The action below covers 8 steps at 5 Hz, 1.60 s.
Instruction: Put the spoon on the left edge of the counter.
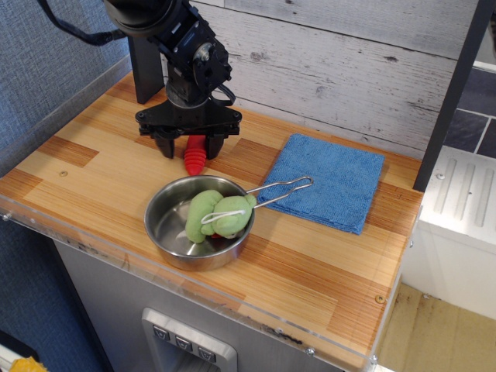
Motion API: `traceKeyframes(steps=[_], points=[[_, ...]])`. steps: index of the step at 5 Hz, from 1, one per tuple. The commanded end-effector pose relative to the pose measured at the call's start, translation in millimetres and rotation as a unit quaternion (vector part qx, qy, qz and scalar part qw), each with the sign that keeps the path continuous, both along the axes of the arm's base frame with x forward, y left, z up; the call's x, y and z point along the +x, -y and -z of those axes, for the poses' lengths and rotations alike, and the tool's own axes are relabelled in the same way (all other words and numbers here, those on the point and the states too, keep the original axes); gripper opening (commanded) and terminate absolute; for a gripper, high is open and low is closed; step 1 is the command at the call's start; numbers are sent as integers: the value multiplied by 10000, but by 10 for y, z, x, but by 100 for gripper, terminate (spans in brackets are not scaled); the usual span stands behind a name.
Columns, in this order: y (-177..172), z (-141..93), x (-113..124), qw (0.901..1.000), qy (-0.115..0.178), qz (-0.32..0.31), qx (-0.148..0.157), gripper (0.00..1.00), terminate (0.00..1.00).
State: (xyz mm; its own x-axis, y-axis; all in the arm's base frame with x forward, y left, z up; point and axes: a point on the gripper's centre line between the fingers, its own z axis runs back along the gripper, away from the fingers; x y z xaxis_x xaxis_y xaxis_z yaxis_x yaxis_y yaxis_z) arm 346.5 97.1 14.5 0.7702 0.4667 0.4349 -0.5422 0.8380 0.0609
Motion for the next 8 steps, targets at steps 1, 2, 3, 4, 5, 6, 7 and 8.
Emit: traceKeyframes(steps=[1,2,3,4,5,6,7,8], points=[[-34,-139,4,9998,200,-9,67,0,0],[5,-149,-14,9997,232,109,-15,0,0],[-2,-252,-17,9986,304,430,67,0,0],[-14,-490,-101,9939,381,938,427,0,0],[-15,-759,-236,9863,494,1421,669,0,0],[-65,-918,-458,9751,540,1985,830,0,0],[-173,-955,-714,9565,452,2702,1006,0,0],[-335,-907,-856,9424,306,3064,1307,0,0]])
